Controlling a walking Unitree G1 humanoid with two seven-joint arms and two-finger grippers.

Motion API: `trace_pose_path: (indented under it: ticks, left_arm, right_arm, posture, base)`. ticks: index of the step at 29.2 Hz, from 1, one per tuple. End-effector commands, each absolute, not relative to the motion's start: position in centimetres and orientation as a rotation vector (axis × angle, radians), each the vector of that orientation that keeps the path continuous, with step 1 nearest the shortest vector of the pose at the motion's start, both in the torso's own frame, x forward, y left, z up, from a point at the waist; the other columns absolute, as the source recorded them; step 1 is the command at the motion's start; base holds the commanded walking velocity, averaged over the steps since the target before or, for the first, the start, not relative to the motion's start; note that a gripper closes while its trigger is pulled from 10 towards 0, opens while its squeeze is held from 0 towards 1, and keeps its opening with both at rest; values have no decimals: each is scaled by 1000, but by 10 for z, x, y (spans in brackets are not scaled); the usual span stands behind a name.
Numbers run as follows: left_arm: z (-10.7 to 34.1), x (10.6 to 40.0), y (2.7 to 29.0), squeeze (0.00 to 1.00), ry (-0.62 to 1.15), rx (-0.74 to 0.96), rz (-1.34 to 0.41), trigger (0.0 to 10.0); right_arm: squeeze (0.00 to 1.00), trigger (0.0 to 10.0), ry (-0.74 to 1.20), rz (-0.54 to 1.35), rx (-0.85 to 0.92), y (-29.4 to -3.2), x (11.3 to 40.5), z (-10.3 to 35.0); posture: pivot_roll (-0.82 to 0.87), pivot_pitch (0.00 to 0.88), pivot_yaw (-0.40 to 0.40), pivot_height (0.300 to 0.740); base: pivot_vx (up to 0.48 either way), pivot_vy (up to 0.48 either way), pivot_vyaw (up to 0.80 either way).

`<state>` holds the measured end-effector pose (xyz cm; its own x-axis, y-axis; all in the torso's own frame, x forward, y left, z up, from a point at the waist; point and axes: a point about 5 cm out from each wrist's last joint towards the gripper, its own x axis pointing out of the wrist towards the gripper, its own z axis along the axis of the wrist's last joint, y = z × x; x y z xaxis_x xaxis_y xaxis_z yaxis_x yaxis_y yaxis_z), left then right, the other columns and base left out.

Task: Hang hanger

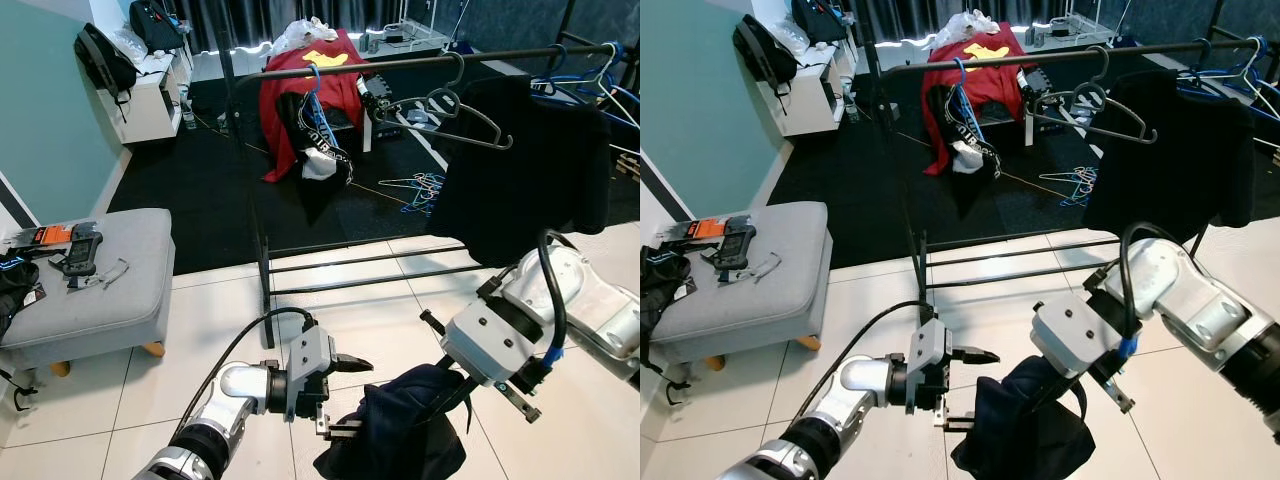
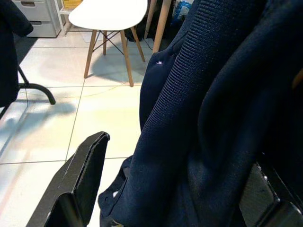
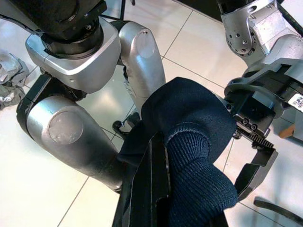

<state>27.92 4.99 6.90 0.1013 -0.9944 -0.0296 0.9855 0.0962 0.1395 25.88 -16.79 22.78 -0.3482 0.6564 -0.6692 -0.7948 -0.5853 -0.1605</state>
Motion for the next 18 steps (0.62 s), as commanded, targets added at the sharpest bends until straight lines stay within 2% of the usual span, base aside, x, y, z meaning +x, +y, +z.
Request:
trace_pose_path:
  ticks: [1,12,13,15,16,18]
  left_arm:
    - [65,278,54,1000,-71,117,-1440,10000]
    - [60,276,53,1000,-58,133,-1398,10000]
    - [58,275,53,796,-38,138,-1417,10000]
    - [58,275,53,796,-38,138,-1417,10000]
    - [56,273,53,0,-24,130,-1440,0]
    - [56,272,54,0,-21,124,-1459,0]
  right_arm:
    - [0,0,217,2033,-908,-166,259,231]
    - [0,0,228,2026,-912,-168,259,230]
    - [0,0,230,2026,-912,-168,259,230]
    - [0,0,230,2026,-912,-168,259,230]
    - [0,0,233,2025,-914,-168,260,230]
    - [0,0,236,2024,-914,-168,260,230]
  posture:
    - [-122,54,62,740]
    - [-128,48,61,740]
    - [-128,47,63,740]
    - [-128,47,63,740]
    - [-128,45,65,740]
    - [-129,45,65,740]
  base:
    - [0,0,0]
    - [0,0,0]
    - [0,0,0]
    - [0,0,0]
    - [0,0,0]
    - [0,0,0]
